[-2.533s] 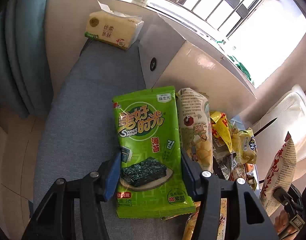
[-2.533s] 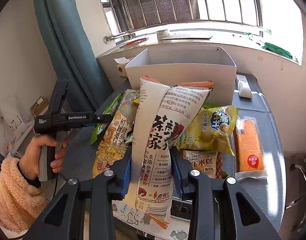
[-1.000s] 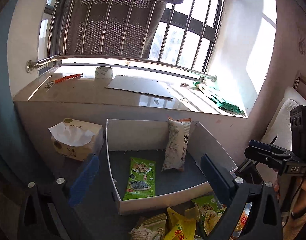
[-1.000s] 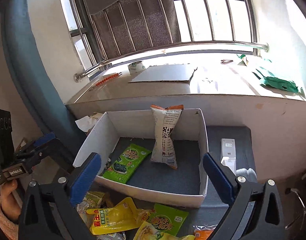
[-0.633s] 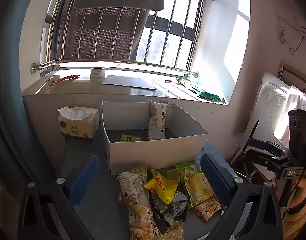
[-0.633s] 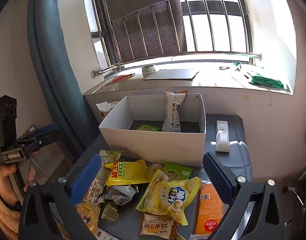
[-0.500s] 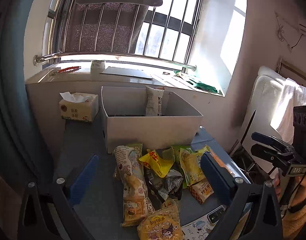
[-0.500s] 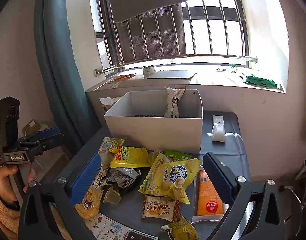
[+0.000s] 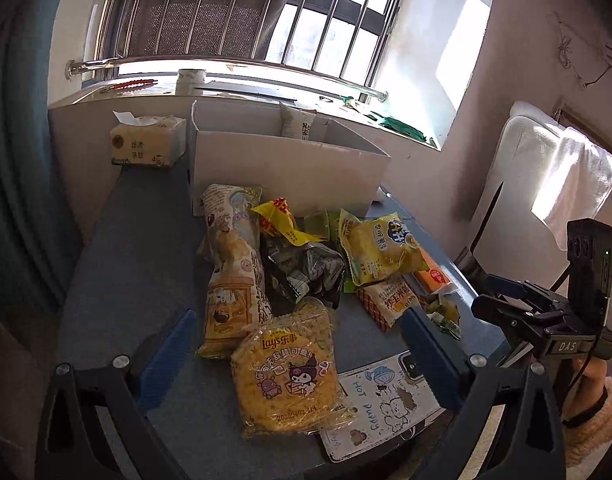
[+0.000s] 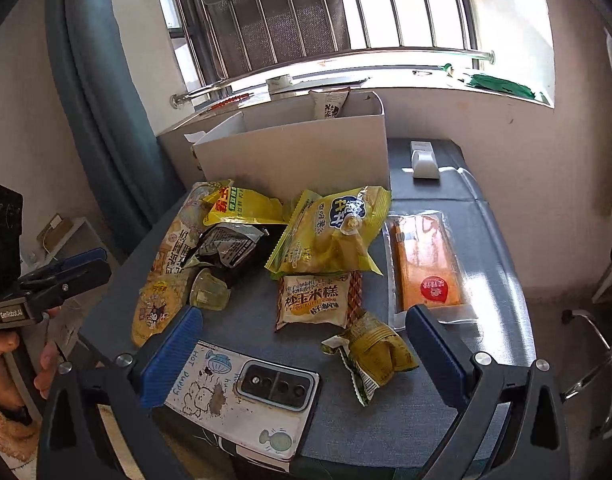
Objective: Organize snacks
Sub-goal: 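Open both tools and withdraw them from the white box, then grasp tall cracker bag with left tool while right tool grasps yellow-green chip bag, drop both in box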
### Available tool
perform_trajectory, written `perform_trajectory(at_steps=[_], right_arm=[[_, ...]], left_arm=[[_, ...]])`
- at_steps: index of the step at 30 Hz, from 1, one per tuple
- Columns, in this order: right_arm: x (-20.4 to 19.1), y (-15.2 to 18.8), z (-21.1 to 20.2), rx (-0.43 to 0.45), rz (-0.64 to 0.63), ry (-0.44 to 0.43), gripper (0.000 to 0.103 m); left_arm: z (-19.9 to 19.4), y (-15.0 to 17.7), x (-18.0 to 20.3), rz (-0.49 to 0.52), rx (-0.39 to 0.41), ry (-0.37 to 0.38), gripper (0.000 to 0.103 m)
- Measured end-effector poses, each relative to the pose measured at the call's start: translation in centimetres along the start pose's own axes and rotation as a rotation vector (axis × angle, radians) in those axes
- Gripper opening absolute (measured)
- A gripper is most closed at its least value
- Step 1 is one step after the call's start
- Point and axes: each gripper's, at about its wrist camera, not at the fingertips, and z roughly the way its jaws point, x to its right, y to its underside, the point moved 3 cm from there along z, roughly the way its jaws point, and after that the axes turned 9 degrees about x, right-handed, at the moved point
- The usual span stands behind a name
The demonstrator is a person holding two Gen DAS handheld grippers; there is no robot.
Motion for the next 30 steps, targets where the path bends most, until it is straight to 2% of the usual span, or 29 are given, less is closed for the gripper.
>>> perform_trajectory(at_steps=[2, 6, 10, 12, 15, 17, 18, 21, 26, 30], right_arm=[[0.6, -0.9, 1.3, 0.000, 0.040, -0.032, 0.103], [2.1, -2.4, 5.8, -0.064, 0.127, -0.056, 0.103], [4.1, -3.3, 10.5, -0.162, 0.206, -0.018, 0.103], [4.9, -3.5, 12.1, -0.184, 0.264, -0.053, 0.103], [5.4, -3.5, 13.8, -0.230, 0.291, -0.042, 0.101], [5.5, -3.3, 14.5, -0.244, 0.303, -0.065, 0.062], [5.6, -3.2, 14.7, -0.252, 0.303, -0.054, 0.046], [6.0, -3.5, 13.7, -0.206, 0.334, -0.077, 0.040], [5.3, -4.8, 9.8, -0.105, 0.320, -0.127, 0.039], [4.3, -5.8, 5.9, -0.024, 0.330, -0.184, 0.039]], left_arm=[[0.1, 0.1, 0.0, 0.000, -0.004, 0.002, 0.103], [-0.1, 0.0, -0.5, -0.020, 0.001, 0.003, 0.103], [-0.3, -0.2, -1.6, -0.056, 0.006, -0.003, 0.103], [-0.6, -0.3, -2.2, -0.071, 0.013, -0.008, 0.103], [-0.7, -0.3, -3.2, -0.098, 0.017, -0.015, 0.103], [-0.6, -0.2, -3.8, -0.115, 0.014, -0.019, 0.103], [-0.5, -0.1, -4.0, -0.122, 0.012, -0.024, 0.103], [-0.3, 0.0, -4.6, -0.133, 0.007, -0.028, 0.103], [1.3, -0.4, -5.7, -0.155, -0.018, -0.021, 0.103], [4.4, -1.3, -6.5, -0.185, -0.085, -0.002, 0.103]])
